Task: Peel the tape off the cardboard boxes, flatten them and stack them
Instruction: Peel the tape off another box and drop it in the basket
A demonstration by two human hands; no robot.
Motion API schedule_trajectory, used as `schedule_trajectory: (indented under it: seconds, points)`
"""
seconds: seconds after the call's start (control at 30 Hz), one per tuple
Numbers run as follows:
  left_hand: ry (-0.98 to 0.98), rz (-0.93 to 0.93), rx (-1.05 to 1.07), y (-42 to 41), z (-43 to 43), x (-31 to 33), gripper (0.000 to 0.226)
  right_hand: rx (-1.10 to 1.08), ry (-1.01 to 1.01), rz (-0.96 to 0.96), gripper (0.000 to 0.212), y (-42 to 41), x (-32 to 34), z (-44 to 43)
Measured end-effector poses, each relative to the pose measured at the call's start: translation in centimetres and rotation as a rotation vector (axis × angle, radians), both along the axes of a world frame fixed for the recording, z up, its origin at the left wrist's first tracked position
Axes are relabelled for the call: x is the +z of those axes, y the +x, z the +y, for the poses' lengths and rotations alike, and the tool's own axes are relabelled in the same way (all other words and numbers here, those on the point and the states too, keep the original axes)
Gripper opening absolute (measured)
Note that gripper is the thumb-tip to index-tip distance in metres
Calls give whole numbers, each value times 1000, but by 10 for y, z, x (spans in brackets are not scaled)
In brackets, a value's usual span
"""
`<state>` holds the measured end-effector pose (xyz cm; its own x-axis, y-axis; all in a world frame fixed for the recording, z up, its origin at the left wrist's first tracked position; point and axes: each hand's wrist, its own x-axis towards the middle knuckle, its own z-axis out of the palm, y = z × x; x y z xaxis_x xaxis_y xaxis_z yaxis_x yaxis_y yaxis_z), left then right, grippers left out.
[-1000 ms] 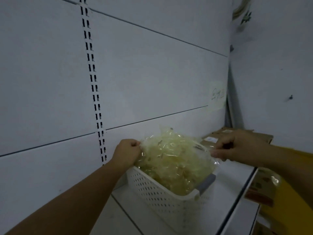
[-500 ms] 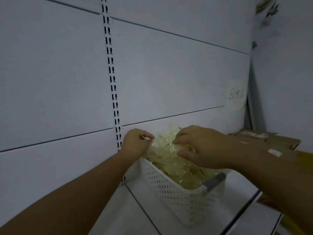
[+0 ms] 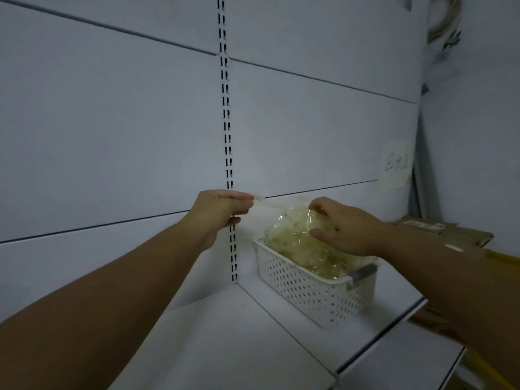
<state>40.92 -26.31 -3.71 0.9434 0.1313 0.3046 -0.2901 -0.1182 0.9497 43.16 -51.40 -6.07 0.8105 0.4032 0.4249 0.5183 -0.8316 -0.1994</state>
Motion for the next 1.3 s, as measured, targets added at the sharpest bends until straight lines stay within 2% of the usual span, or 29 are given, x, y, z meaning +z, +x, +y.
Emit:
schedule_trajectory:
  seconds: [0.07,0.17,0.23,0.3,0.4,0.47,0.53,0.6,0.67,0.77,0.9,1.0,1.13,1.23,1.3]
  points:
    - [-7,-6,-37,-17,1,4,11,-21,64,17,52,-6,-3,6]
    - [-137,-30,-39,-42,12,8,8,-84,176,96,55,-12,-4,14]
    - [-113,-54,10,-57,30,9,7,-148,159,94,57,-13,-5,16]
    - [37,-72,36,-68,52,10,6,-171,146,65,60,-17,-4,18]
    - [251,-49,70,-78,77,8,4,-95,377,61,73,-26,2,21]
    - [373,-4,103,-82,89,5,6,-96,416,-47,73,-31,7,24]
    - [528,15,127,-87,101,7,11,-152,292,-276,62,-38,14,28]
    - [659,25,151,-99,118,13,18,-112,141,-491,48,-47,20,47]
    - [770,54,209,-116,146,20,29,-22,56,-516,36,-57,24,85]
    - [869,86,329,-152,194,21,27,175,-48,-335,27,-75,19,164]
    - [1002,62,474,-227,253,0,5,421,-146,-152,30,-105,0,268]
    - [1086,62,639,-286,290,-31,13,571,-42,-84,33,-127,-7,330]
    - [1055,21,780,-338,311,-74,17,757,78,105,43,-161,-7,398]
    - [1051,-92,780,-351,300,-88,24,809,-45,233,52,-181,-4,431]
    - [1093,-138,765,-358,293,-92,30,816,-206,347,35,-189,-4,442]
